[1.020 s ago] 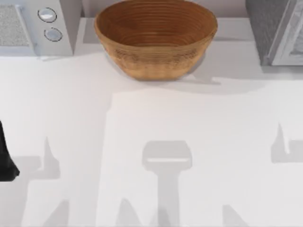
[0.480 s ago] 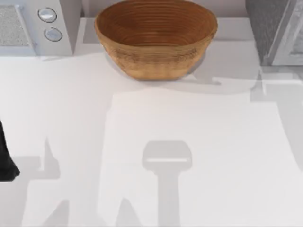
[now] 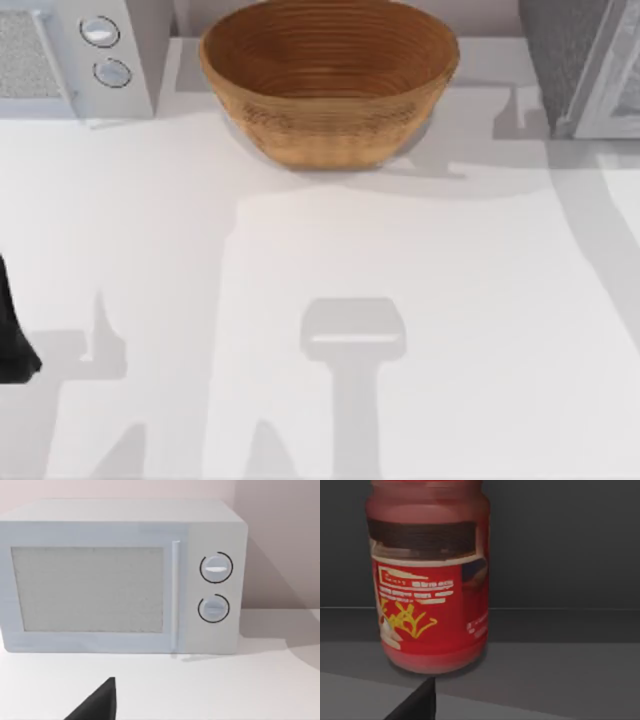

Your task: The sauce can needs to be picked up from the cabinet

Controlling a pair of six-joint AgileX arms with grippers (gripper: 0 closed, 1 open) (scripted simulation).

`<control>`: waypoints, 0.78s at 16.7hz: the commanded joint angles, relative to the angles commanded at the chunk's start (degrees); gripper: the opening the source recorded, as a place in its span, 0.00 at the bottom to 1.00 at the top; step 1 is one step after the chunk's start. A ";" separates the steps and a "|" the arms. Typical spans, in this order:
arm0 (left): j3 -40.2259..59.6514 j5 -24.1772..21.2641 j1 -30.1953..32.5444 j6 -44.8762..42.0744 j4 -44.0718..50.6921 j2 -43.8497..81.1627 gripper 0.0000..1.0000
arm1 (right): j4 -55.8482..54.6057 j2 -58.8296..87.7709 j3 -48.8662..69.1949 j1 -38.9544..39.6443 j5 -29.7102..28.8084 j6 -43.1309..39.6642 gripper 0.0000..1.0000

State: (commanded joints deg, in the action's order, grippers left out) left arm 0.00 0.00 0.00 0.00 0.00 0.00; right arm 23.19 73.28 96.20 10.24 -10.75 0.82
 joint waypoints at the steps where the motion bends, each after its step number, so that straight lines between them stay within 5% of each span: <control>1: 0.00 0.00 0.00 0.00 0.00 0.00 1.00 | 0.36 1.32 1.74 0.16 -0.24 0.03 1.00; 13: 0.00 0.00 0.00 0.00 0.00 0.00 1.00 | -0.05 8.62 9.07 3.76 -2.99 0.19 1.00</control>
State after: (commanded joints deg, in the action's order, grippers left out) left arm 0.00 0.00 0.00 0.00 0.00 0.00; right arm 23.14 81.90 105.27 14.00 -13.74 1.01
